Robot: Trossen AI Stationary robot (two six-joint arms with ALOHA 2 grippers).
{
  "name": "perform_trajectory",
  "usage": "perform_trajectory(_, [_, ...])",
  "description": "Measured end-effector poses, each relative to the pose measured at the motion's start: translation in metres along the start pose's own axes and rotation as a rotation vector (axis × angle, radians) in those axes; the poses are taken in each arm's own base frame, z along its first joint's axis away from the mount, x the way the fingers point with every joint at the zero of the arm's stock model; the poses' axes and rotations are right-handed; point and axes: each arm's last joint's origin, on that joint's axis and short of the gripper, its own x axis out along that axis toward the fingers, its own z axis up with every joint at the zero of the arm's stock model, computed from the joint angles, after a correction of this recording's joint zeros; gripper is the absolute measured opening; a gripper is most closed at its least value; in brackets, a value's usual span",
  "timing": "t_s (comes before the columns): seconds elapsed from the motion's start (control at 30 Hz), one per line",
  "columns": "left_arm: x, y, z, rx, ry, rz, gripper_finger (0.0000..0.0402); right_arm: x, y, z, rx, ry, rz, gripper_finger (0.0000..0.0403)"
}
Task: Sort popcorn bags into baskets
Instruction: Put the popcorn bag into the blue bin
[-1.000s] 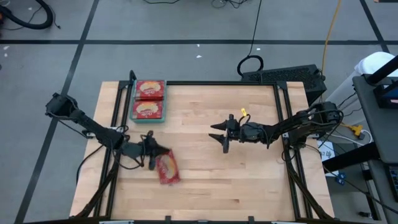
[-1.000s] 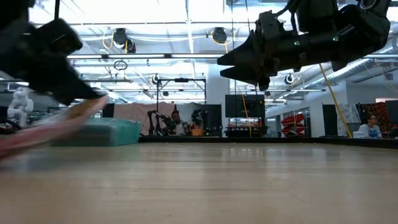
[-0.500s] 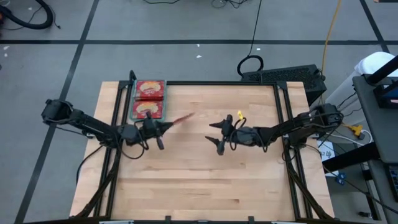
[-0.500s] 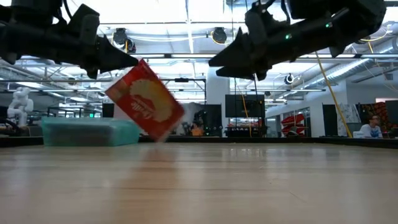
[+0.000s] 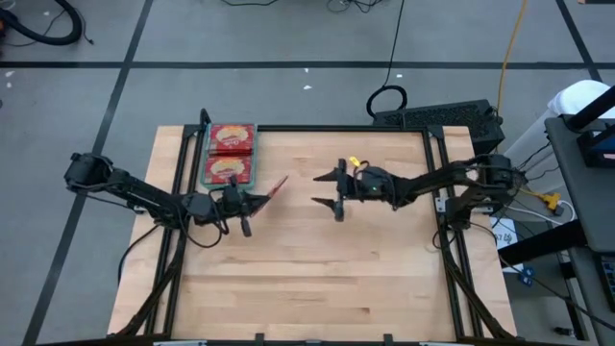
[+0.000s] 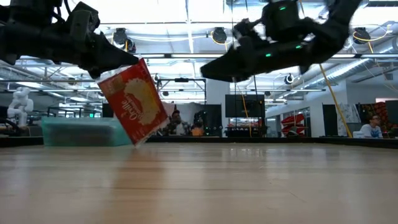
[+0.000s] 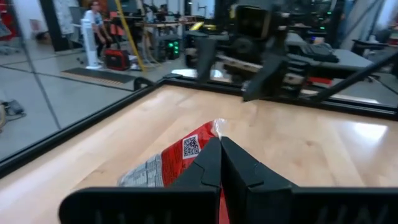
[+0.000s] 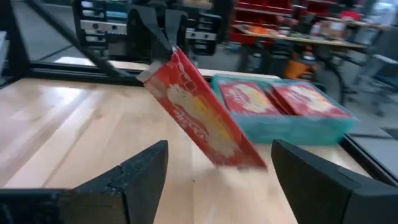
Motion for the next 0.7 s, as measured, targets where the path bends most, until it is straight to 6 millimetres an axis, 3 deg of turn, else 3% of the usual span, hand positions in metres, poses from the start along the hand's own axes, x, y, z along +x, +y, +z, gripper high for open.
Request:
perform_trajectory(0.2, [-0.001, -0.003, 0.000, 0.027, -0.003, -0.046, 0.0000, 0.053, -0.019, 0.004, -0.086, -0.016, 0.125, 0.0277])
perform_trajectory(0.33, [-0.001, -0.003, 0.000, 0.028, -0.002, -0.052, 0.0000, 0.089, -0.038, 0.006, -0.101, 0.086, 0.213, 0.0276])
perform_trajectory(0.43, [-0.001, -0.003, 0.000, 0.030, -0.001, -0.063, 0.0000, 0.109, -0.051, -0.004, -0.089, 0.182, 0.215, 0.0276])
perform_trajectory(0.57, [-0.001, -0.004, 0.000, 0.053, -0.001, -0.070, 0.0001, 0.122, -0.057, -0.024, -0.118, 0.234, 0.275, 0.0255])
perform_trajectory(0.7, [-0.001, -0.004, 0.000, 0.079, 0.000, -0.080, 0.0001, 0.123, -0.054, -0.036, -0.105, 0.276, 0.311, 0.0186])
